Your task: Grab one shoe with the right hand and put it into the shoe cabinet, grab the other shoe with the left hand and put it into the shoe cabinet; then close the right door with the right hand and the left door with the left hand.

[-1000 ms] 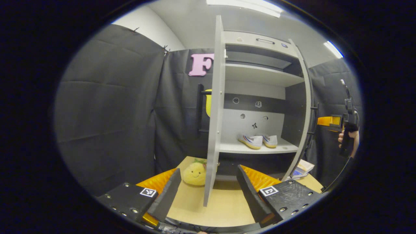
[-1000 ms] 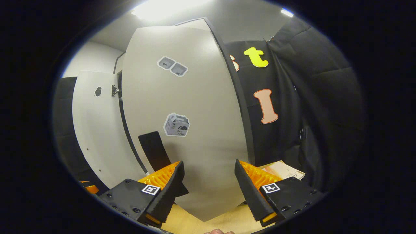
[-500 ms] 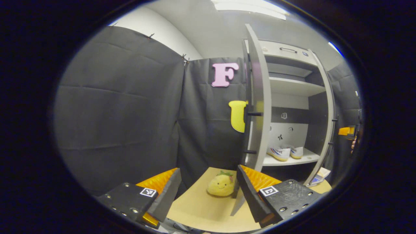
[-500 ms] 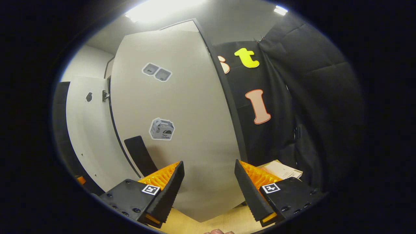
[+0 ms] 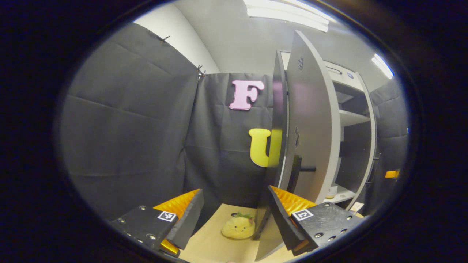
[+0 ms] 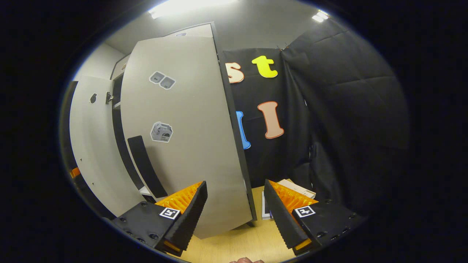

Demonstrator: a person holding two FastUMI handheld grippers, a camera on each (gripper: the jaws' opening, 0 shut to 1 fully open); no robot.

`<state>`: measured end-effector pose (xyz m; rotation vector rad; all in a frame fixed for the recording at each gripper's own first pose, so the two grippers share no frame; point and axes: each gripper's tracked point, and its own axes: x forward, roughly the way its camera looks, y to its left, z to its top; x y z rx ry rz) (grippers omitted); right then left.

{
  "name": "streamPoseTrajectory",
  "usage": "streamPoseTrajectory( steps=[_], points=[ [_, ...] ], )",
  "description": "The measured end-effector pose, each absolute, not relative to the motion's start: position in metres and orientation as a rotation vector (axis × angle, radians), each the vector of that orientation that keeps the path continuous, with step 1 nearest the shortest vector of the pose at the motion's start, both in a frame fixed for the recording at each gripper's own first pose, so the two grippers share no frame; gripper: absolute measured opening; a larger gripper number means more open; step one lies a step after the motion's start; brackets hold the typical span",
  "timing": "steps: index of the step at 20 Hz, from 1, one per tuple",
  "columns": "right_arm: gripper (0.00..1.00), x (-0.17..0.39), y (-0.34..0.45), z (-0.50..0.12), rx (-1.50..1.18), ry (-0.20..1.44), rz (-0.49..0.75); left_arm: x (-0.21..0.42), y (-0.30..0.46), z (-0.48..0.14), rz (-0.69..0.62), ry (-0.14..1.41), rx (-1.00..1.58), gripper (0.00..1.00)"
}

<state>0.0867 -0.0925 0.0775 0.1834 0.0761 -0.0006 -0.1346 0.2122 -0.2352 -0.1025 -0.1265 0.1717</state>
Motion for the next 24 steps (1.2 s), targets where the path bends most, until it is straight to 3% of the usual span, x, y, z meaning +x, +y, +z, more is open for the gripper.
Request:
streamPoseTrajectory(
  steps=[7,9,10,11,16,24],
  points=[
    [0.92,0.045,-0.11,0.052,0.171,0.118,-0.079,-0.089,0.207,-0.237,0.055,-0.101,-0.085,0.99],
    [0.92,0.035,-0.109,0.045,0.167,0.134,-0.091,-0.089,0.205,-0.237,0.053,-0.108,-0.068,0.94],
    [0.98,0.031,-0.108,0.042,0.16,0.142,-0.094,-0.09,0.204,-0.238,0.054,-0.105,-0.059,0.95],
    [0.98,0.029,-0.107,0.04,0.151,0.149,-0.095,-0.09,0.199,-0.236,0.048,-0.103,-0.051,0.94],
    [0.98,0.041,-0.095,0.033,0.13,0.148,-0.046,-0.087,0.167,-0.236,-0.002,-0.071,-0.033,0.94],
    [0.98,0.088,-0.099,0.016,0.063,0.16,0.056,-0.08,0.07,-0.248,0.082,-0.027,-0.121,0.94]
  ],
)
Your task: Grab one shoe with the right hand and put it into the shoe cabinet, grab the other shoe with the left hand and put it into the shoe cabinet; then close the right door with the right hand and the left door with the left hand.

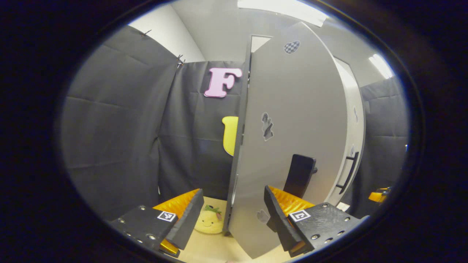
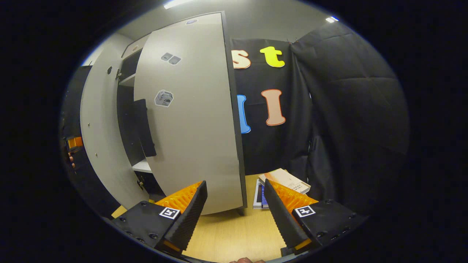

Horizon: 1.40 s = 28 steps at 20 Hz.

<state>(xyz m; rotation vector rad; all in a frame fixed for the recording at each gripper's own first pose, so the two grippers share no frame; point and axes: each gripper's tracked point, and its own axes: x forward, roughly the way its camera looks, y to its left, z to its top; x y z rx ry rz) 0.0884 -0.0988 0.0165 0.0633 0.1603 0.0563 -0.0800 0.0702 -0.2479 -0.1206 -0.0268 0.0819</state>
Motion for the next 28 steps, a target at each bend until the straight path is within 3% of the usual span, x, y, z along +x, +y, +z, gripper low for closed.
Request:
streamPoseTrajectory(
  steps=[5,11,17,26,27,28],
  points=[
    [0.98,0.1,-0.122,0.015,0.009,0.13,0.076,-0.063,-0.004,-0.254,0.083,0.003,-0.067,0.94],
    [0.98,0.116,-0.147,0.043,0.025,0.019,0.047,-0.102,-0.054,-0.266,0.088,-0.017,-0.078,0.94],
    [0.98,0.127,-0.108,0.084,0.037,-0.079,0.103,-0.158,-0.038,-0.251,0.102,-0.092,-0.087,0.94],
    [0.99,0.104,-0.044,0.083,-0.046,-0.037,0.078,-0.21,0.013,-0.251,0.081,-0.125,-0.117,0.94],
    [0.94,0.1,-0.037,0.08,-0.032,-0.028,0.084,-0.211,0.018,-0.253,0.073,-0.123,-0.107,0.94],
    [0.99,0.096,-0.031,0.079,-0.026,-0.021,0.089,-0.214,0.022,-0.255,0.069,-0.121,-0.097,0.94]
  ],
)
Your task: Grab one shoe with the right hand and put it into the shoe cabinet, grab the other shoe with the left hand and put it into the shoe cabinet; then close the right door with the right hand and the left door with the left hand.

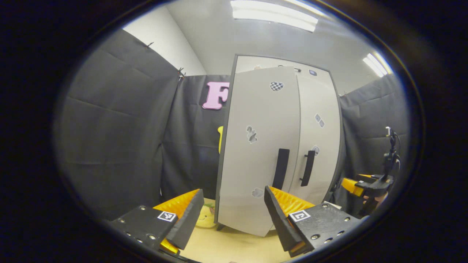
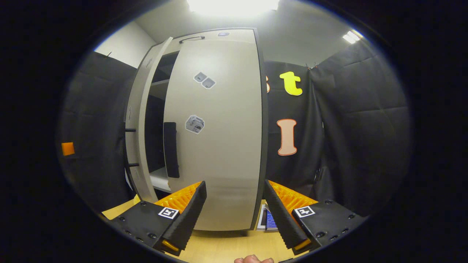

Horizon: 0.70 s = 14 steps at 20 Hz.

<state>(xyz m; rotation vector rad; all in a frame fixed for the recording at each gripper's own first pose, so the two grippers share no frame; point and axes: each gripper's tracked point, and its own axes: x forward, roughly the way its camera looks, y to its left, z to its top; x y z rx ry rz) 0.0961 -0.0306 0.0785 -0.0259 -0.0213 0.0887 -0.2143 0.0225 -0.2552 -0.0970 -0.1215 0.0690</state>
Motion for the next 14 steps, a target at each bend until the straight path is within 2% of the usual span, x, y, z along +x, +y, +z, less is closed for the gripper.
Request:
streamPoseTrajectory(
  steps=[1,2,3,4,5,6,7,14],
  points=[
    [0.99,0.094,-0.027,0.077,-0.031,-0.015,0.087,-0.217,0.026,-0.257,0.062,-0.122,-0.091,0.94],
    [0.94,0.09,-0.026,0.075,-0.035,-0.006,0.079,-0.221,0.03,-0.26,0.053,-0.121,-0.093,0.94],
    [0.99,0.088,-0.025,0.075,-0.032,0.0,0.072,-0.221,0.032,-0.263,0.042,-0.119,-0.102,0.94],
    [0.99,0.085,-0.024,0.075,-0.023,0.003,0.06,-0.222,0.035,-0.266,0.031,-0.114,-0.115,0.94],
    [0.94,0.083,-0.024,0.076,-0.012,0.005,0.045,-0.222,0.04,-0.27,0.024,-0.111,-0.123,0.94],
    [0.94,0.08,-0.023,0.075,-0.003,0.006,0.031,-0.223,0.046,-0.274,0.019,-0.107,-0.122,0.94],
    [0.99,0.078,-0.023,0.075,0.003,0.01,0.018,-0.225,0.05,-0.277,0.012,-0.102,-0.118,0.94],
    [0.99,0.059,-0.006,0.059,0.07,0.078,-0.038,-0.239,0.073,-0.3,-0.056,-0.067,-0.082,0.95]
  ],
)
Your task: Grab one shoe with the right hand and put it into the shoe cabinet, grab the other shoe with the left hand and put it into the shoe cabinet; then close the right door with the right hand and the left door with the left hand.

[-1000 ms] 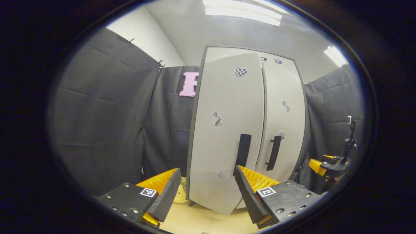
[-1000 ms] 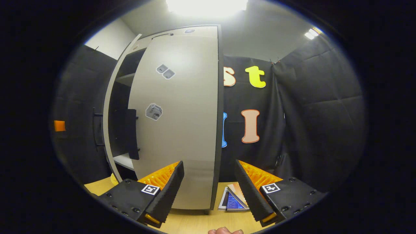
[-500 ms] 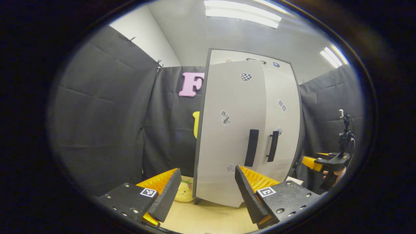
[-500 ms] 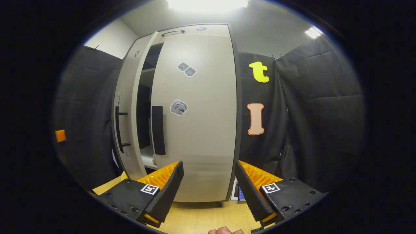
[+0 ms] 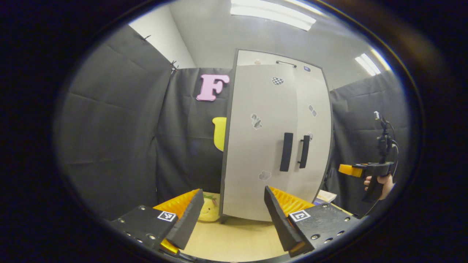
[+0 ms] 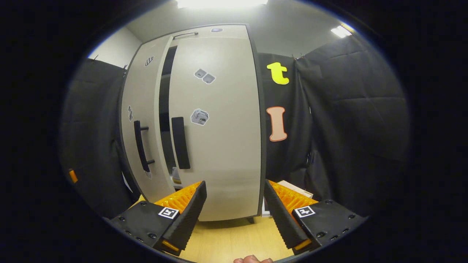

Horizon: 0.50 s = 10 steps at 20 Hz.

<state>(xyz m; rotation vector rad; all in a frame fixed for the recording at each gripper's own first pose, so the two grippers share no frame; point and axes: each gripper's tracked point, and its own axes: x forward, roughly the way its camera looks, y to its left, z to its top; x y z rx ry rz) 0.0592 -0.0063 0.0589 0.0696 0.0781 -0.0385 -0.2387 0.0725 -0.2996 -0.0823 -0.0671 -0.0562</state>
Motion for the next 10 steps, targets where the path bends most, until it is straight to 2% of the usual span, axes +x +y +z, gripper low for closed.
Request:
streamPoseTrajectory(
  steps=[1,2,3,4,7,8,10],
  points=[
    [0.99,0.058,-0.005,0.058,0.084,0.086,-0.044,-0.24,0.074,-0.303,-0.066,-0.061,-0.082,0.94],
    [0.94,0.055,-0.005,0.056,0.092,0.093,-0.052,-0.241,0.075,-0.308,-0.073,-0.051,-0.086,0.94],
    [0.94,0.052,-0.005,0.056,0.093,0.096,-0.06,-0.24,0.078,-0.313,-0.08,-0.043,-0.095,0.94],
    [0.98,0.049,-0.008,0.056,0.084,0.092,-0.071,-0.239,0.079,-0.316,-0.087,-0.037,-0.107,0.94],
    [0.98,0.042,-0.017,0.059,0.049,0.076,-0.109,-0.234,0.086,-0.322,-0.091,-0.031,-0.143,0.95],
    [0.92,0.039,-0.018,0.059,0.047,0.076,-0.118,-0.232,0.088,-0.325,-0.089,-0.026,-0.149,0.95],
    [0.92,0.033,-0.023,0.063,0.039,0.073,-0.134,-0.227,0.092,-0.33,-0.074,-0.005,-0.139,0.94]
  ],
)
